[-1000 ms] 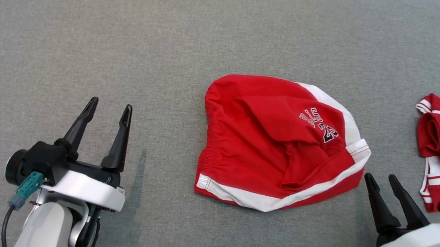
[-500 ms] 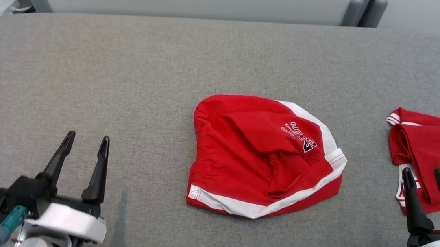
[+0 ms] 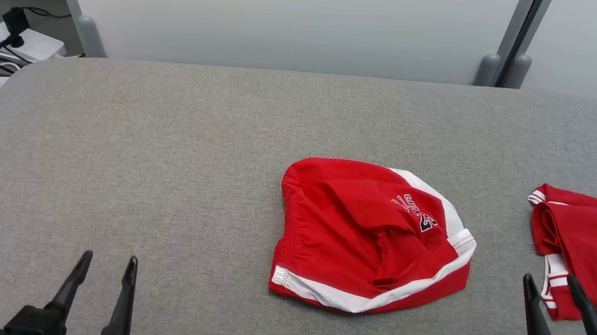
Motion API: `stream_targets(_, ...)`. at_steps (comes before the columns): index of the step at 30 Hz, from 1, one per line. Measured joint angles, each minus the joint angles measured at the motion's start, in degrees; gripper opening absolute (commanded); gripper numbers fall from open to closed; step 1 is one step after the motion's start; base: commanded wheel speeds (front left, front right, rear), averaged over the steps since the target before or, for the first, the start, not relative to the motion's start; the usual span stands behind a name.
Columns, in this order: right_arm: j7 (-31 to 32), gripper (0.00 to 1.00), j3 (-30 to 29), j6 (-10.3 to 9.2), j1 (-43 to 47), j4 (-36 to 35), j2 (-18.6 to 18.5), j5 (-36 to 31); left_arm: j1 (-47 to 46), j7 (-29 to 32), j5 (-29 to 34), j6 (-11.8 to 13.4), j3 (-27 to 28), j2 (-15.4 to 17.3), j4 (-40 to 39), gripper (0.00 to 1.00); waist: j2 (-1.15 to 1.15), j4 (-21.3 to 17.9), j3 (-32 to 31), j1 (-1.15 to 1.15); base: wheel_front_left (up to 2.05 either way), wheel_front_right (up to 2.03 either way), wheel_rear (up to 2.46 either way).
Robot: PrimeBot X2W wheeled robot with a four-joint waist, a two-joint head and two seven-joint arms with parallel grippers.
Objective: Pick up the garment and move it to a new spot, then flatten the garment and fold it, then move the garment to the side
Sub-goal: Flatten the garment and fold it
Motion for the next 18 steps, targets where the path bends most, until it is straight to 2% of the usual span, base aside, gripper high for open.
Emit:
stream_targets(10,1.78,1.00,-2.26,0.00,4.54,-3.85,3.53,-2.37,2.22,1.52,0.27,0.43,-1.31,0.91,-2.22,1.00,0.00,1.13,-1.50,0.00,0.00,0.00,0.00)
stream_targets(18,2.30,1.00,-2.56,0.00,4.74,-4.48,3.55,-2.87,2.22,2.01,0.45,0.99,-2.27,0.86,-3.57,1.00,0.00,1.03,-0.56,0.00,0.00,0.00,0.00)
